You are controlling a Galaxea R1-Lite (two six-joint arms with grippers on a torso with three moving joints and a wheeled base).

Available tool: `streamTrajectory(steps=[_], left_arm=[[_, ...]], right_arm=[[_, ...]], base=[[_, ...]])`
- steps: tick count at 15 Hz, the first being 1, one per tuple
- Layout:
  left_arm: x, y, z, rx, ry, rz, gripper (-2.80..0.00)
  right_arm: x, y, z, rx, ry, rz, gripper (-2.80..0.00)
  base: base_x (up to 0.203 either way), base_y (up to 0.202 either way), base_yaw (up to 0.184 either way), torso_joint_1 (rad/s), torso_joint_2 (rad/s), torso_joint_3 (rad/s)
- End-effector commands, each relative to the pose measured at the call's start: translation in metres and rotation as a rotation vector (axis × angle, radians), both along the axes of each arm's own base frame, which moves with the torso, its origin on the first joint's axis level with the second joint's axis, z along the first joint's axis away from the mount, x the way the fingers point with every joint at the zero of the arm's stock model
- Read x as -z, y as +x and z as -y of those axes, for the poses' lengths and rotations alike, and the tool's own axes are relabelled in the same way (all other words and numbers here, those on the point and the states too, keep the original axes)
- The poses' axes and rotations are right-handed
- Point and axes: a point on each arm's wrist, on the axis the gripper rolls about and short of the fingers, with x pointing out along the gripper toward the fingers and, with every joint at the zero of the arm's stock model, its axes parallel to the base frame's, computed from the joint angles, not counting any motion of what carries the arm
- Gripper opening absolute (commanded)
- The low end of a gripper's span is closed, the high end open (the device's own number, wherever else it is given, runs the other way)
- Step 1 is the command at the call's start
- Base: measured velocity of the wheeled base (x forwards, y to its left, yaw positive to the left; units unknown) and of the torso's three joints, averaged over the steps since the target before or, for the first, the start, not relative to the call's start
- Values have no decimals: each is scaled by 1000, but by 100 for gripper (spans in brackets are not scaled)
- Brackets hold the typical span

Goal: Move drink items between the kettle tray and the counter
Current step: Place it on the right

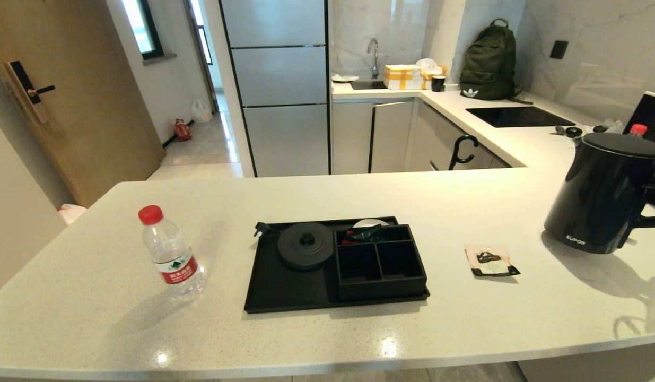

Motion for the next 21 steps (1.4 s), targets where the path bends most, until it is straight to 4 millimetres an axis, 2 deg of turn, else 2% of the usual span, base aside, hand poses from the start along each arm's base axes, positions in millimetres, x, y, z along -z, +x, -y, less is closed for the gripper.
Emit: streamTrajectory(steps=[1,8,19,20,21], left_arm=[[0,0,0,0,0,0,-280],[0,0,0,0,0,0,-280],[0,0,0,-1,0,-1,-280],[0,0,0,-1,0,-2,-280],[0,0,0,0,0,-2,-280]], right_arm=[[22,4,4,3,18,-32,-280],[35,-3,3,-18,65,-55,-280],[38,-5,4,-15,69,-68,-280],[37,-5,3,-15,68,-67,-62],[37,-5,3,-15,68,-67,0]], base=[[0,0,0,0,0,0],[0,0,0,0,0,0],[0,0,0,0,0,0],[0,0,0,0,0,0],[0,0,0,0,0,0]])
